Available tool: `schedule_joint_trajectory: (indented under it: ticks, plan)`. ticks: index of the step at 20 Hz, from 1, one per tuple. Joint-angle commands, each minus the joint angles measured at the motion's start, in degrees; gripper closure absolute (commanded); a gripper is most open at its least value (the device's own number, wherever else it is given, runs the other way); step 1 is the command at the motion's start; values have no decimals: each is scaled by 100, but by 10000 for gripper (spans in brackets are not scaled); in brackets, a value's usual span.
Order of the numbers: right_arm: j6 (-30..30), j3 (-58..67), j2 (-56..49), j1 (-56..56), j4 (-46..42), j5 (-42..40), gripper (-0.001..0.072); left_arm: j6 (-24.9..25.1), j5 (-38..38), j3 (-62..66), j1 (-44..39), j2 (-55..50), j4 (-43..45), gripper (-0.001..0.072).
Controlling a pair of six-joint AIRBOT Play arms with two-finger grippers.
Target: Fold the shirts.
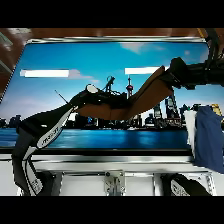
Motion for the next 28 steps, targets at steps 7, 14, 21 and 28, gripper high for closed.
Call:
schedule_joint_trajectory:
  ticks: [7, 14, 21, 28]
  plan:
    - [-225, 4, -828, 1427, 636, -2059, 651, -120, -638, 15, 2234, 1718, 2570, 678]
    - [-299, 24, -3215, 3842, 2227, -4892, 650, -269, -1716, 13, 4382, 3689, 3873, 676]
    - [-979, 1038, -4712, 4299, 3823, -5060, 143, -229, -2236, -2, 4459, 3869, 3873, 675]
    - [-402, 1058, -3827, 2935, 1333, -2059, 145, -208, -2240, -2, 4371, 3869, 3873, 674]
